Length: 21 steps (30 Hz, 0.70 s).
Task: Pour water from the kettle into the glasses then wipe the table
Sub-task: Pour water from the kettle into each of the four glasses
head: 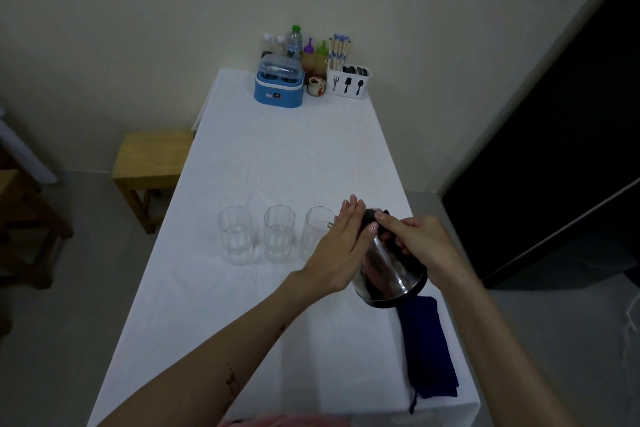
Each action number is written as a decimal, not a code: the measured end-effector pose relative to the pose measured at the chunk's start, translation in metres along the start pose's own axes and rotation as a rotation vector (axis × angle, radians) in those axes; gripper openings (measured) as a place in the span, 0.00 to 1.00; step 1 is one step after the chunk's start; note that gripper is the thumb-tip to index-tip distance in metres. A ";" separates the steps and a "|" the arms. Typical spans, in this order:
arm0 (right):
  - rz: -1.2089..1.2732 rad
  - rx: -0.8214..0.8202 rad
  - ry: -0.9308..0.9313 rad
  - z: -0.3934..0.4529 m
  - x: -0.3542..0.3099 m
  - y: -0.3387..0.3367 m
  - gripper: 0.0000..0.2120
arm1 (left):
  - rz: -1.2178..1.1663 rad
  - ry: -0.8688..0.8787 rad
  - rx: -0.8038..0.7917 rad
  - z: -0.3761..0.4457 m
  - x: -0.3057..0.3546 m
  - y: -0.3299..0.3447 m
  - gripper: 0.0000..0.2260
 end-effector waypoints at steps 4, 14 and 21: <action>0.042 0.015 0.013 -0.004 0.003 0.000 0.19 | 0.013 0.010 -0.009 0.000 0.002 0.001 0.28; 0.267 0.055 0.159 -0.016 0.027 -0.004 0.19 | 0.111 0.091 -0.077 0.002 0.014 0.012 0.27; 0.474 0.060 0.136 -0.013 0.049 -0.013 0.12 | 0.232 0.228 -0.103 0.011 0.032 0.026 0.26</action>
Point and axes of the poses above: each hand's wrist, its own z-axis towards the middle knuckle, its own y-axis out of the palm, x = y × z, the point moved 3 cm from there along z, towards the middle knuckle, and after that the axes turned 9 degrees about -z, right-handed, at the moved point
